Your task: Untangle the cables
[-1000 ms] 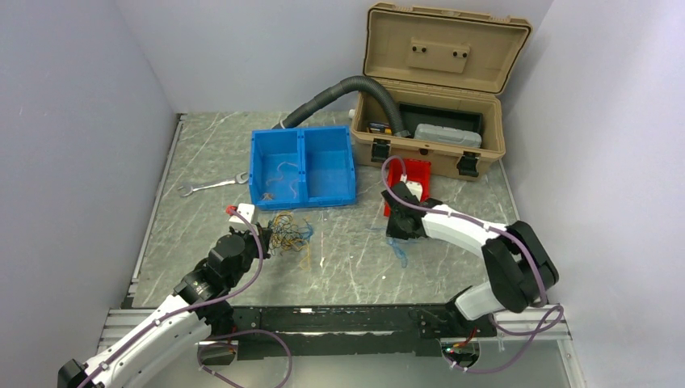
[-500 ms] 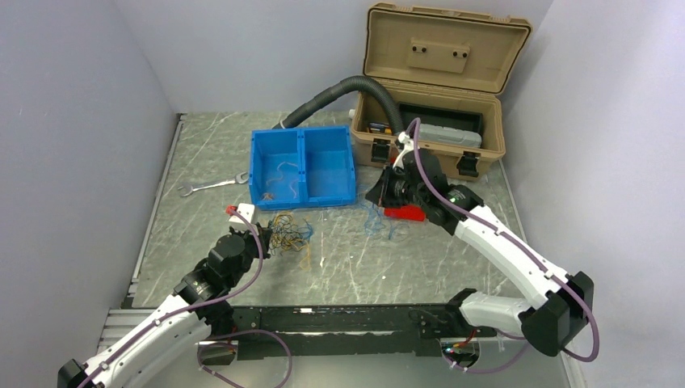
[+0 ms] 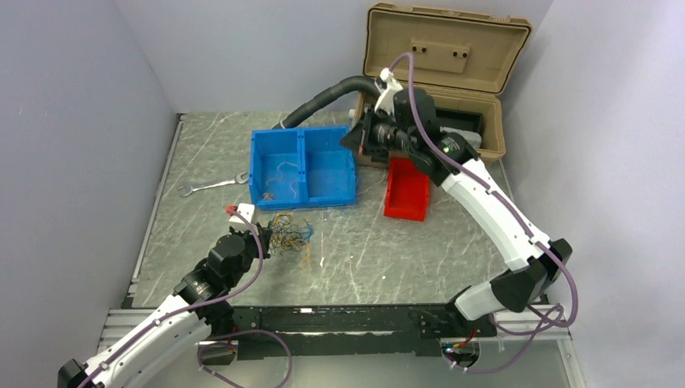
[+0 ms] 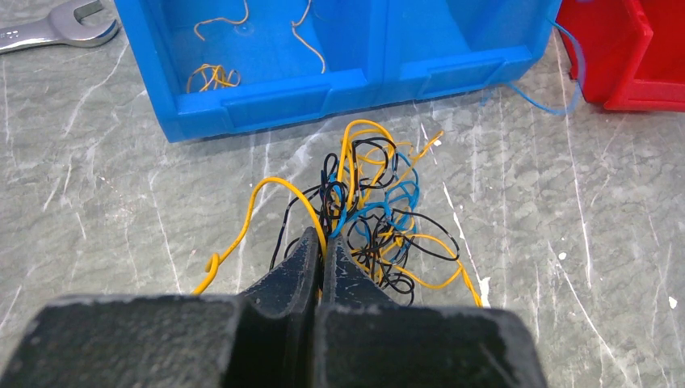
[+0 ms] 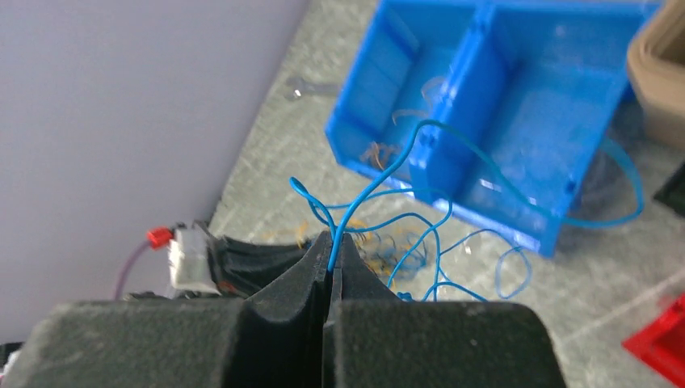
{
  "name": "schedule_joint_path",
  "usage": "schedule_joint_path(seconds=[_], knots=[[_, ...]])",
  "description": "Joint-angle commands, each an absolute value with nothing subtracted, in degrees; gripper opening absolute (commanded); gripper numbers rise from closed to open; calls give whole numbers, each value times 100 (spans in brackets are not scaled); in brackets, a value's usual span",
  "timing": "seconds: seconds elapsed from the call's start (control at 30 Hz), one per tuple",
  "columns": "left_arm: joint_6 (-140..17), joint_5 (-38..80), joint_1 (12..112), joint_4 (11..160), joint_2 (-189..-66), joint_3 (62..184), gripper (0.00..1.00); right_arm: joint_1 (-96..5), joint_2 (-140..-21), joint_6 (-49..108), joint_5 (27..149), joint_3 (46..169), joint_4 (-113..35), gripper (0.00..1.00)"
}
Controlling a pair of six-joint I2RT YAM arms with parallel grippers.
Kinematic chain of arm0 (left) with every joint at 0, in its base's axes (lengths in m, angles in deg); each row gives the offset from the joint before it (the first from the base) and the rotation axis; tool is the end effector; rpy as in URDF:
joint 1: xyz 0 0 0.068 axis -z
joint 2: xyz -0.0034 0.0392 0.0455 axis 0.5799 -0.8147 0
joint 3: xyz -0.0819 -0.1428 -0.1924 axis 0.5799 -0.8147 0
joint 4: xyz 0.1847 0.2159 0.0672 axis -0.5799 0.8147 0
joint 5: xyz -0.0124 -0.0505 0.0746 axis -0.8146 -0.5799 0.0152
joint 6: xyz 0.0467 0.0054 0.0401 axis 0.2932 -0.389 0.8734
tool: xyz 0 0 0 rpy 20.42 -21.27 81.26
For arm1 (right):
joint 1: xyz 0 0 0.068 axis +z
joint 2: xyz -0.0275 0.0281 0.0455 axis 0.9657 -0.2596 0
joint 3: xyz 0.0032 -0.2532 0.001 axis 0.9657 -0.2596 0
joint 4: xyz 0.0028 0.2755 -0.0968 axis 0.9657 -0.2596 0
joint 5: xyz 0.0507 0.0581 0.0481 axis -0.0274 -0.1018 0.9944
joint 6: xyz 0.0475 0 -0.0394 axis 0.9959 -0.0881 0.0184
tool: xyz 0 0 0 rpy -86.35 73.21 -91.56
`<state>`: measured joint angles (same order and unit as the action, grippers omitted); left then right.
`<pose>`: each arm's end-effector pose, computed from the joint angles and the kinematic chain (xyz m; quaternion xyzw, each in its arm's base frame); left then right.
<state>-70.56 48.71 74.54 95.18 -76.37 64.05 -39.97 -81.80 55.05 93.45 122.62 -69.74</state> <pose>0.1598 -0.1098 0.1831 0.0300 0.8047 -0.1677 0.5687 0.2898 0.2160 0.4097 -0.0841 0.8258 0.3858 0.4027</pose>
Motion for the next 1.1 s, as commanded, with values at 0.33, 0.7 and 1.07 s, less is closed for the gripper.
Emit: schedule_joint_path(seconds=[0.33,0.7,1.07], knots=[[-7039,4851,7438,9238,-7686,6462,0,-4429,-9868,5311,9475,15803,-7300,0],[-7039,4866,7432,9214,-7731,6465,0,-4815,-10821,5593,10024,15714,-6738,0],[-7044,4896,7433,9204,-7754,6466,0,-4355,-10931,5462,9757,15221,-6773,0]])
